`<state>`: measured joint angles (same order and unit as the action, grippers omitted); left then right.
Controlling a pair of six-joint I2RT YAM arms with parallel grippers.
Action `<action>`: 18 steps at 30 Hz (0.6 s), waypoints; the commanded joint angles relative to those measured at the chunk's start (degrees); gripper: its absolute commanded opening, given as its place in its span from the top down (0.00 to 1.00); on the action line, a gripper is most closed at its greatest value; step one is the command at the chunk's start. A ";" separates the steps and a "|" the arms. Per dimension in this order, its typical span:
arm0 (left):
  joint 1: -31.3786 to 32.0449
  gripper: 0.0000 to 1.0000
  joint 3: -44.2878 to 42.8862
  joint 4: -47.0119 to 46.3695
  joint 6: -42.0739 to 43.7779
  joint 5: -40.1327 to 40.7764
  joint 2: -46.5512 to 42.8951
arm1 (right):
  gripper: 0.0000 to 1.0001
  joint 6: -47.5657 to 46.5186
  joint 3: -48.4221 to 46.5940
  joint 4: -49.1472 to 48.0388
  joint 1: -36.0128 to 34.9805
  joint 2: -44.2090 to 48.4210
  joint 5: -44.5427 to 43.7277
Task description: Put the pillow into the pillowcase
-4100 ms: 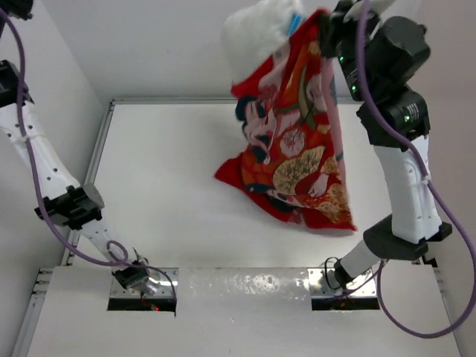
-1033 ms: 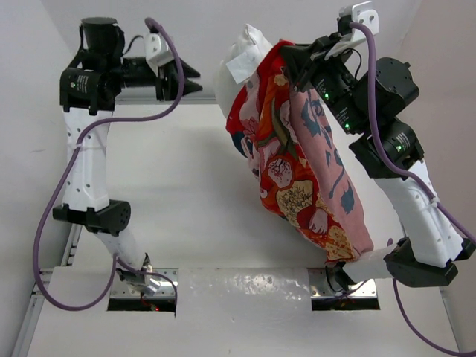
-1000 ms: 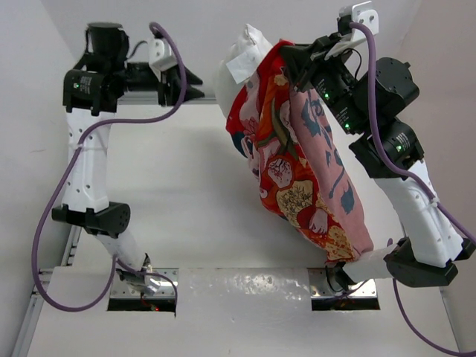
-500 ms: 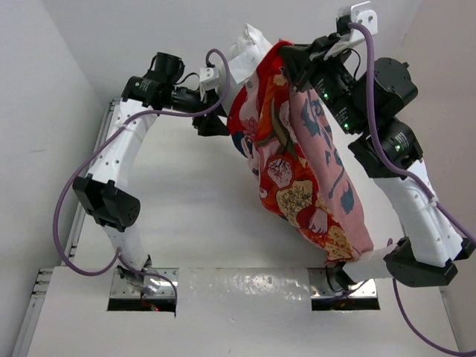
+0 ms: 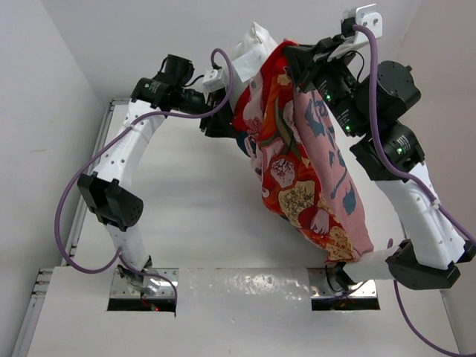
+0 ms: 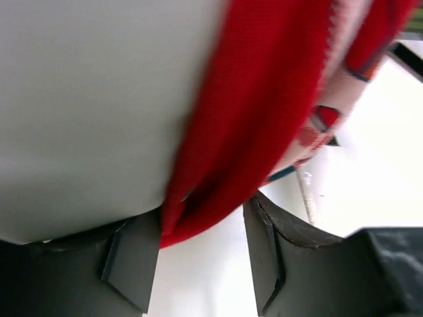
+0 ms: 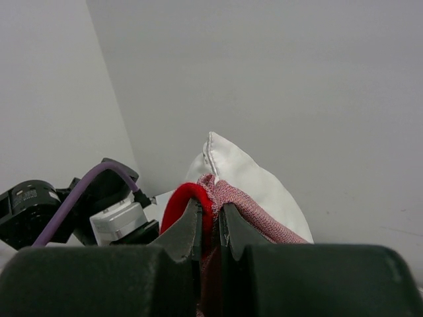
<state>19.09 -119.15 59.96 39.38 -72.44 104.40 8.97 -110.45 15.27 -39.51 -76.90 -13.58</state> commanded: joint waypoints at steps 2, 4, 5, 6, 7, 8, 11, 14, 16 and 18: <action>4.10 0.54 -0.38 6.20 6.58 -7.71 0.10 | 1.00 -0.62 -0.64 -9.99 -0.04 2.02 -1.18; 4.81 0.87 -0.03 5.26 6.60 -8.85 0.19 | 1.00 -0.19 -0.73 -9.91 0.04 1.67 -0.66; 4.64 1.00 0.15 3.16 5.20 -9.20 0.19 | 1.00 -0.10 -0.90 -9.64 0.04 1.67 -0.22; 4.46 1.00 -0.55 1.05 0.14 -7.73 0.10 | 1.00 -0.01 -1.08 -9.21 0.04 1.58 0.48; 3.59 1.00 -1.51 -1.23 -2.70 -5.36 0.10 | 1.00 0.08 -1.86 -8.59 0.04 1.49 1.01; 2.89 1.00 -2.91 -5.52 -6.99 2.32 -0.07 | 1.00 -0.09 -2.31 -6.76 0.04 1.49 1.89; -1.07 1.00 -10.20 -15.34 -10.97 17.45 -0.77 | 1.00 -1.32 -4.33 0.08 -0.04 1.49 12.32; -3.09 1.00 -19.76 -24.61 -16.52 40.58 1.14 | 1.00 -3.17 -2.06 6.85 -0.04 0.97 30.85; -3.01 1.00 -27.44 -29.08 -13.37 47.39 1.78 | 1.00 -3.17 -0.12 12.64 -0.39 -0.60 38.07; -3.01 1.00 -24.83 -33.66 -9.94 45.21 -0.41 | 1.00 -6.05 1.11 16.79 -1.79 -1.67 39.51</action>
<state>16.67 -140.88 43.99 27.88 -38.06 108.16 6.26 -110.78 25.54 -39.77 -77.08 12.64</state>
